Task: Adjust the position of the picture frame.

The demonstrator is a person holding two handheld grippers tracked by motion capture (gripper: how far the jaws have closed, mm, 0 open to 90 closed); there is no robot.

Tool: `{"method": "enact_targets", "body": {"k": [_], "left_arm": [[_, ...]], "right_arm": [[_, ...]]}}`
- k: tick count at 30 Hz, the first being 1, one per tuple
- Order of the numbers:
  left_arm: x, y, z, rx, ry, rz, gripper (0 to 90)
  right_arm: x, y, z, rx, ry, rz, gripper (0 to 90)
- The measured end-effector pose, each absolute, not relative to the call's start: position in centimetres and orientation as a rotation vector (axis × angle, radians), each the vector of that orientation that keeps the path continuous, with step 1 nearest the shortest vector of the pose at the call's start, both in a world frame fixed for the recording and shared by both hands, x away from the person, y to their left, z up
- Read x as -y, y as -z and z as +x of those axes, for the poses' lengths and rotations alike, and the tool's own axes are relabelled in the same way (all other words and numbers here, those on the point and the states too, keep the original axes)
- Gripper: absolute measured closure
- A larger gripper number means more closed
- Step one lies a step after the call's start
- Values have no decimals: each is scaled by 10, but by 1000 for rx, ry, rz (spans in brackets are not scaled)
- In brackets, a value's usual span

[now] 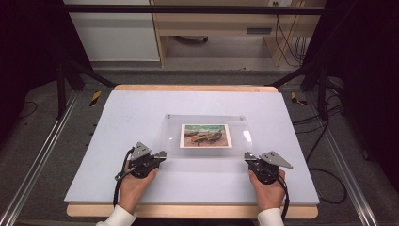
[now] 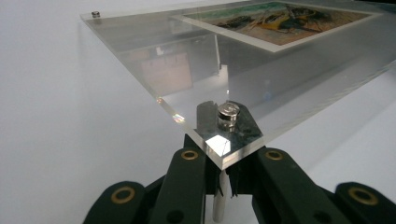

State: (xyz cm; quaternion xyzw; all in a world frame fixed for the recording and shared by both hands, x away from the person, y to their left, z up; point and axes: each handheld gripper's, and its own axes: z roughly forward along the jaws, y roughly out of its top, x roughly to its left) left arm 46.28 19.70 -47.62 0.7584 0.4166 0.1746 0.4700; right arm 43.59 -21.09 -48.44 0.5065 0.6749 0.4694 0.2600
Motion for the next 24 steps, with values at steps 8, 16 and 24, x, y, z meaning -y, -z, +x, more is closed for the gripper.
{"method": "enact_targets", "body": {"k": [8,16,24], "left_arm": [[-196,479,463,-1020,-419,1874,838],[-197,479,463,-1017,-419,1876,835],[-200,478,463,-1019,-415,1884,786]], "right_arm": [[213,486,438,-1860,-1256,1388,847],[213,487,438,-1871,-1267,1398,842],[216,487,438,-1894,-1304,1409,747]]}}
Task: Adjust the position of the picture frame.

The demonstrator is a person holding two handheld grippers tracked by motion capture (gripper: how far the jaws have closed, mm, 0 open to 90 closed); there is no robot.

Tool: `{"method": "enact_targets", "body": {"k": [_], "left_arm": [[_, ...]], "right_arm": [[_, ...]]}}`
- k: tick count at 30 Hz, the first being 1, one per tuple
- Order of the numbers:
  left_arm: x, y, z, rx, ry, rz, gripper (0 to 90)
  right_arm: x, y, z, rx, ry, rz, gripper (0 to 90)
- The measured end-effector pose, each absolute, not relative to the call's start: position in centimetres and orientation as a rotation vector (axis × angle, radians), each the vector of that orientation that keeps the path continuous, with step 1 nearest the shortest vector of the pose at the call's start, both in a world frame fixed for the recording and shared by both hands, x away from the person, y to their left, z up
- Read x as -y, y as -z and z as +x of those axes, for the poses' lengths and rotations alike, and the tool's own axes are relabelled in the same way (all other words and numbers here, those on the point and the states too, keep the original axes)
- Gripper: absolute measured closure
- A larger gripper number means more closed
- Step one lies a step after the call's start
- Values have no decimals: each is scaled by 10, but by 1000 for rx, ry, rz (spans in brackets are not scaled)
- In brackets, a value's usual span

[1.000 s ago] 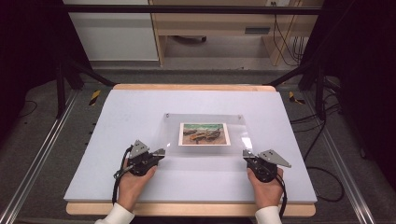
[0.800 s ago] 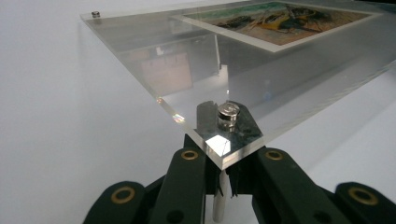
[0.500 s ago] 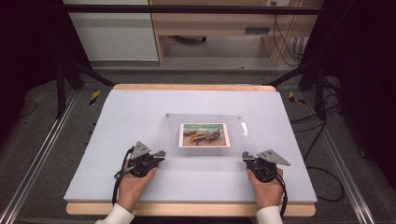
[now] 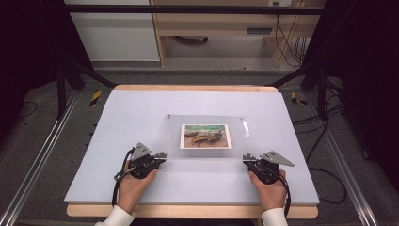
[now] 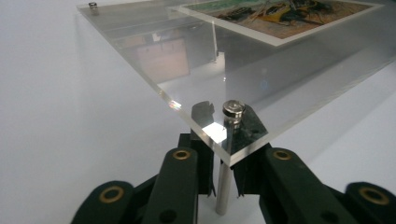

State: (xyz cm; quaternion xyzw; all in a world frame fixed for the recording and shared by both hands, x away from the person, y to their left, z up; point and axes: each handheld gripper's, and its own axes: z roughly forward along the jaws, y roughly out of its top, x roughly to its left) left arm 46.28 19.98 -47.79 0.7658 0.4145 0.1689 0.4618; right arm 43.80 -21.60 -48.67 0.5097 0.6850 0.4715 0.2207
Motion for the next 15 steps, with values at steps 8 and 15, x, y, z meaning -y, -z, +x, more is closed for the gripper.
{"method": "enact_targets", "body": {"k": [8,15], "left_arm": [[-205,470,451,-970,-473,1941,603],[-215,466,443,-975,-464,1948,415]], "right_arm": [[223,482,428,-1913,-1353,1466,497],[235,474,414,-1885,-1399,1502,388]]}}
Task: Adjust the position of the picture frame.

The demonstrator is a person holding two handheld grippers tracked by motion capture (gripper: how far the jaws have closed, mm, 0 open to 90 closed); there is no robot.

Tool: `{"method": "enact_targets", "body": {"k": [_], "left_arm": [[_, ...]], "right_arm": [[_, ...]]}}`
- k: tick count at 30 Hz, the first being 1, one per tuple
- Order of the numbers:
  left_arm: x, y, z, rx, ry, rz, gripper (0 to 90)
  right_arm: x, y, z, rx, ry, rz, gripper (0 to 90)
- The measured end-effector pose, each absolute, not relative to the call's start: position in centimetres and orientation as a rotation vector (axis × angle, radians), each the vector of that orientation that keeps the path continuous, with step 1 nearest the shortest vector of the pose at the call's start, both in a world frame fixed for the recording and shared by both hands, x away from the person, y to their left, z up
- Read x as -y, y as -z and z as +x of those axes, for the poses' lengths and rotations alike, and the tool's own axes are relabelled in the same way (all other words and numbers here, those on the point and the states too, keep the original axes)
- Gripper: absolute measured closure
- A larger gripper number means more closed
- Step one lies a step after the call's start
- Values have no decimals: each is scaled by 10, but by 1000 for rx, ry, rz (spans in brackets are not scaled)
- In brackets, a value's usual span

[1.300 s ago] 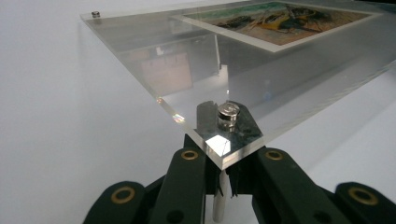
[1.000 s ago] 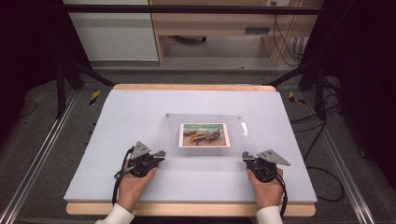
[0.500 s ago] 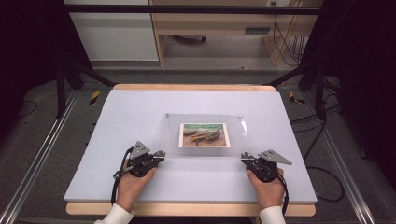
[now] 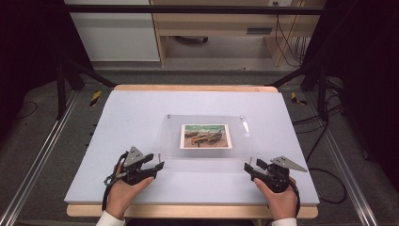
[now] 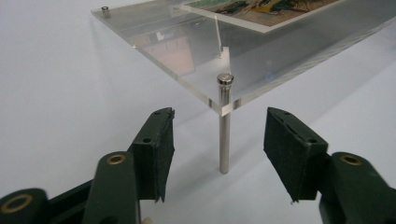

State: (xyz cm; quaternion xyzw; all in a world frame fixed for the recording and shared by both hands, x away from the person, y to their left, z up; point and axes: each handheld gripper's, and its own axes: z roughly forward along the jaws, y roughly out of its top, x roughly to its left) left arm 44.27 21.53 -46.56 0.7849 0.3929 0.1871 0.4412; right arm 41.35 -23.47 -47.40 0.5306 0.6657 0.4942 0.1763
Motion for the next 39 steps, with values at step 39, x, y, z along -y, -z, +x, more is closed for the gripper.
{"method": "enact_targets", "body": {"k": [39], "left_arm": [[-211,445,485,-992,-360,1840,360]], "right_arm": [[226,445,466,-1944,-1450,1315,289]]}}
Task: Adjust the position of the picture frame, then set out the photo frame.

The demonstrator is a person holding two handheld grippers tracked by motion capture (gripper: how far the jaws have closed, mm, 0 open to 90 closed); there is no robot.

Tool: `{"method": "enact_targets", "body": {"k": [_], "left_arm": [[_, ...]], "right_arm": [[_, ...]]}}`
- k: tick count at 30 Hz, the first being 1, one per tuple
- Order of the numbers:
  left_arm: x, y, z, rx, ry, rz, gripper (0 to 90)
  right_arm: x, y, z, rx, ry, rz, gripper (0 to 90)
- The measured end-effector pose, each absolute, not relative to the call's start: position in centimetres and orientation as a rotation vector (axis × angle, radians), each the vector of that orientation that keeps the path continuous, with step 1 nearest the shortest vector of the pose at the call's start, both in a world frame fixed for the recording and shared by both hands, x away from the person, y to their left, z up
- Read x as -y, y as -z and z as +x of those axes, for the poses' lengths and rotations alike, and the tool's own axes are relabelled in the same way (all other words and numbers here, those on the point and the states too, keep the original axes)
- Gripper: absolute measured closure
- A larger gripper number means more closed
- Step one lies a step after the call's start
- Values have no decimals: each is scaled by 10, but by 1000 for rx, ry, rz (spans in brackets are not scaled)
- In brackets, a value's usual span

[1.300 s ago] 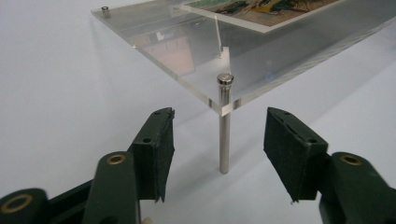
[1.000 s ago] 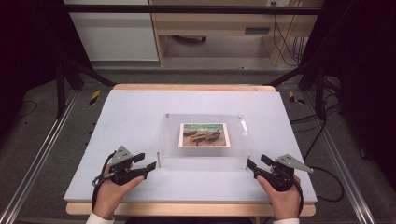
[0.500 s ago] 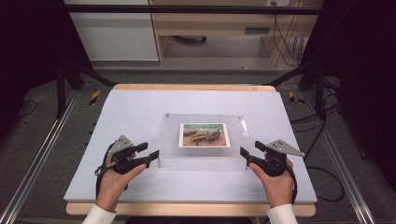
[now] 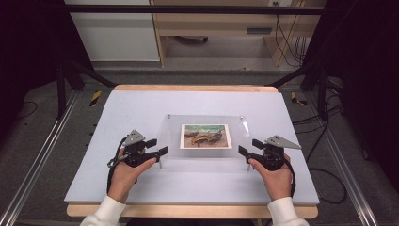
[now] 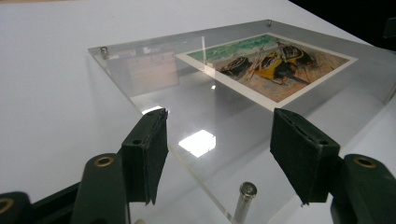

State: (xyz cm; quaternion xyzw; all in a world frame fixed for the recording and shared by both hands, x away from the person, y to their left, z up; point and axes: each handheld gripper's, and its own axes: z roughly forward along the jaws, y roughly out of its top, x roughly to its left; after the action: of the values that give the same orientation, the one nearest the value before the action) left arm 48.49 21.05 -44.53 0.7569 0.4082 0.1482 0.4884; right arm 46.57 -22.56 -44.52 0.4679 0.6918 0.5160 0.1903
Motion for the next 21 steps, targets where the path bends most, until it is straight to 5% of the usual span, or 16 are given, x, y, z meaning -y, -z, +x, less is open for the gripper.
{"method": "enact_targets", "body": {"k": [21], "left_arm": [[-211,454,483,-1023,-304,1806,349]], "right_arm": [[221,456,469,-2005,-1437,1322,270]]}}
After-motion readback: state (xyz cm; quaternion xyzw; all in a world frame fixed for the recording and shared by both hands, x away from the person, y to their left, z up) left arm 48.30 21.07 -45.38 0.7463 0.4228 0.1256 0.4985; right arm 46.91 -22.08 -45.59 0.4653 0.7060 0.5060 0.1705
